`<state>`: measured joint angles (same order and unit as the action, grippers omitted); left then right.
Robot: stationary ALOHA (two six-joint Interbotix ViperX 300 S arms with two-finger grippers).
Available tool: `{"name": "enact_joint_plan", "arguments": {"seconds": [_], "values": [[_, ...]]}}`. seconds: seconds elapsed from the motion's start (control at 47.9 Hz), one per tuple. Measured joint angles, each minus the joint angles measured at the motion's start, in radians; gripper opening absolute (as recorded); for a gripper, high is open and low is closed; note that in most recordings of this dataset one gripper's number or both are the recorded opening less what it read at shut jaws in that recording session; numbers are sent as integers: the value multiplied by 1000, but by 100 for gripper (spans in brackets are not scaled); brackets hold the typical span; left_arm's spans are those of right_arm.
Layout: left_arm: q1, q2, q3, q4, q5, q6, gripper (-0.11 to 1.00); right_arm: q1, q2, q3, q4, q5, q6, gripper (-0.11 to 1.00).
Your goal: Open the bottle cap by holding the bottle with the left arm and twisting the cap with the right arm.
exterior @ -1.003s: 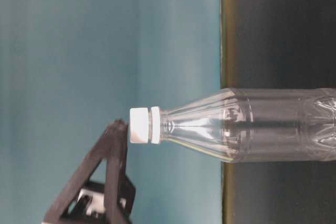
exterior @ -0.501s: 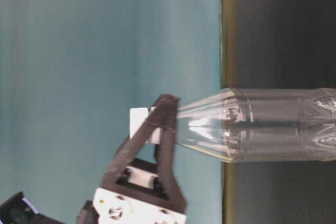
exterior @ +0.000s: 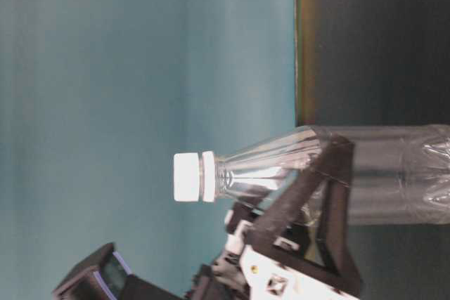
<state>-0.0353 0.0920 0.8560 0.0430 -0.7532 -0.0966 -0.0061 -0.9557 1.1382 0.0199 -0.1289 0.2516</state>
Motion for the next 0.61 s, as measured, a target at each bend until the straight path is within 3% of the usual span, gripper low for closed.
{"name": "enact_joint_plan", "arguments": {"seconds": [0.104,0.334,0.501,0.606], "values": [[0,28,0,0,-2,-3,98,0,2,0,12,29,0,1],[2,55,0,0,0,-5,97,5,20,-26,25,219,0,5],[6,63,6,0,8,-5,97,21,49,-86,34,387,0,23],[14,84,15,0,11,-5,96,43,87,-140,35,471,2,44]]}}
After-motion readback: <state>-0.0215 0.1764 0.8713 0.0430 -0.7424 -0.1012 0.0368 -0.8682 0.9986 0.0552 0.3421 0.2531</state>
